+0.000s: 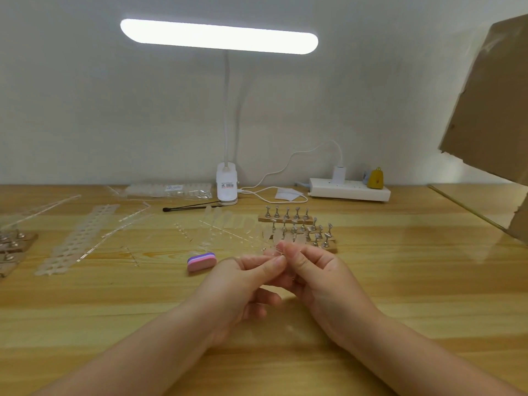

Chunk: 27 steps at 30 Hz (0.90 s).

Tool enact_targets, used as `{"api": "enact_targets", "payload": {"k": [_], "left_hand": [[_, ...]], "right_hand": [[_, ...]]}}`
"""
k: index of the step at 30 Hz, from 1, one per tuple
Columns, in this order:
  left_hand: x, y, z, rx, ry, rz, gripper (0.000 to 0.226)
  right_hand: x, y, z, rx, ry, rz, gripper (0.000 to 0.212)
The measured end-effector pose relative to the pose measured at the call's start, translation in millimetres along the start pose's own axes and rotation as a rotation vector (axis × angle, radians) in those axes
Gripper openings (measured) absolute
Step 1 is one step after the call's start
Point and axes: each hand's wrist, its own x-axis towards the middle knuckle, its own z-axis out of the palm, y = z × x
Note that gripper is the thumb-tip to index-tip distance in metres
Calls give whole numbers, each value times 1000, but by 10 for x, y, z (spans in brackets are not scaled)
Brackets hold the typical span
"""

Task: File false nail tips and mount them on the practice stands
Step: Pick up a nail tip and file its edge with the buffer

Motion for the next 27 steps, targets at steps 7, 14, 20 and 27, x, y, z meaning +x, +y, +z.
{"api": "enact_targets", "payload": {"k": [7,14,20,27], "left_hand": [[52,-6,-6,23,283,55,67],[101,65,-195,-160,215,217,39],[104,49,-245,-13,273,330,34],[102,12,-261,350,471,512,8]], "right_hand": [[11,1,-40,-31,125,-24,39],[22,4,-67,-46,143,0,41],[29,24,-95,-59,140,5,53],[13,63,-72,-68,99,-2,36]]}}
